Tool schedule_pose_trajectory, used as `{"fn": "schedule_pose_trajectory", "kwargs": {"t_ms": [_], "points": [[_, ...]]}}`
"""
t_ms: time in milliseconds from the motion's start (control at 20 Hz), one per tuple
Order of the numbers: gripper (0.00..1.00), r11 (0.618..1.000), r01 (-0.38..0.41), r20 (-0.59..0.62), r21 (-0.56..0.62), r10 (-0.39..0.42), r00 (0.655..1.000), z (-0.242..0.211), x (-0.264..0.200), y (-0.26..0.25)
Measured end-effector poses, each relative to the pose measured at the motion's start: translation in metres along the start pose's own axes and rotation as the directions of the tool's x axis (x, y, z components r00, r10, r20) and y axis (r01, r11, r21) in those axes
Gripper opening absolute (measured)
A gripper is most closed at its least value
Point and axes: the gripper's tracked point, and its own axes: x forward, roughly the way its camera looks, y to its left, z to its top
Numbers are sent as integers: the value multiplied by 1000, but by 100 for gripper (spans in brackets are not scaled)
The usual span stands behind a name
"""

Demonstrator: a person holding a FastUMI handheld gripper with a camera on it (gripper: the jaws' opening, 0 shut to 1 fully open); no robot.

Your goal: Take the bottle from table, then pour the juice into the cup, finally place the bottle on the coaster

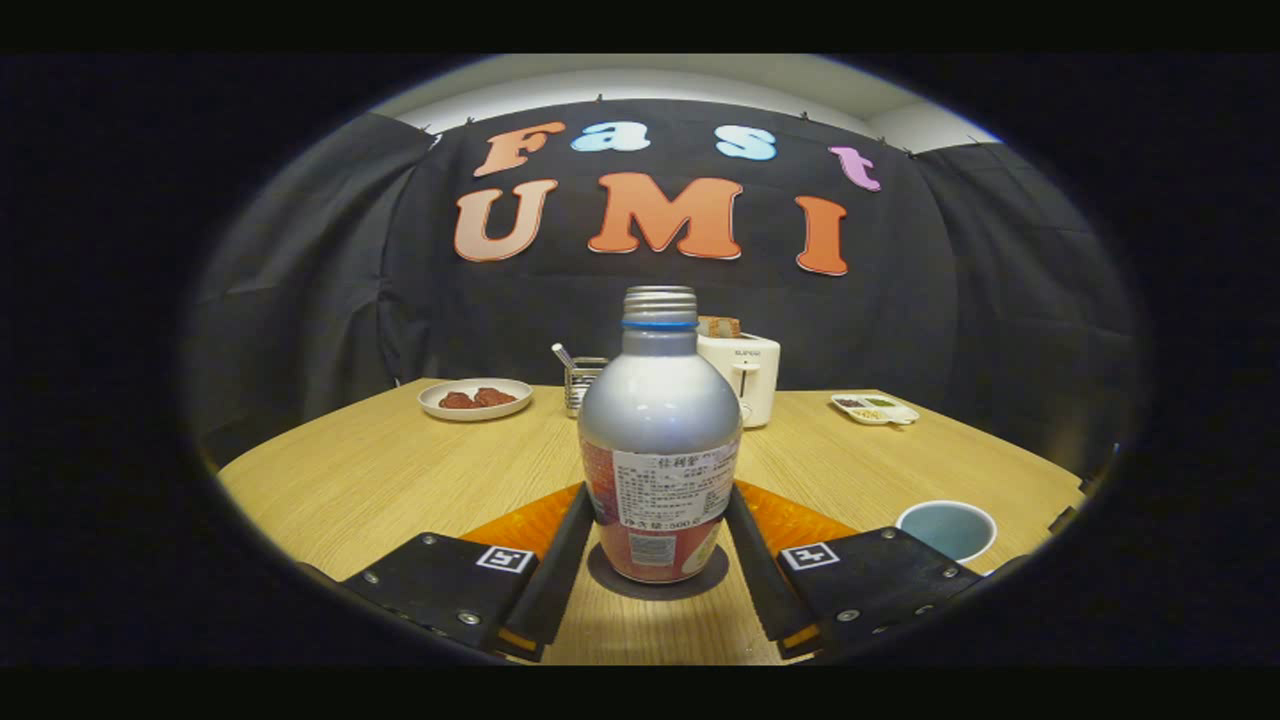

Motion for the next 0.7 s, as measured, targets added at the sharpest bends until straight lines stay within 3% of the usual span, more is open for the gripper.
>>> {"fn": "schedule_pose_trajectory", "kwargs": {"t_ms": [350,650,700], "points": [[75,1000,0,-56,7,1,998,-17,7,-2],[81,1000,3,-51,8,-2,999,-19,9,-1],[86,1000,-5,-54,15,6,999,-20,7,1]]}}
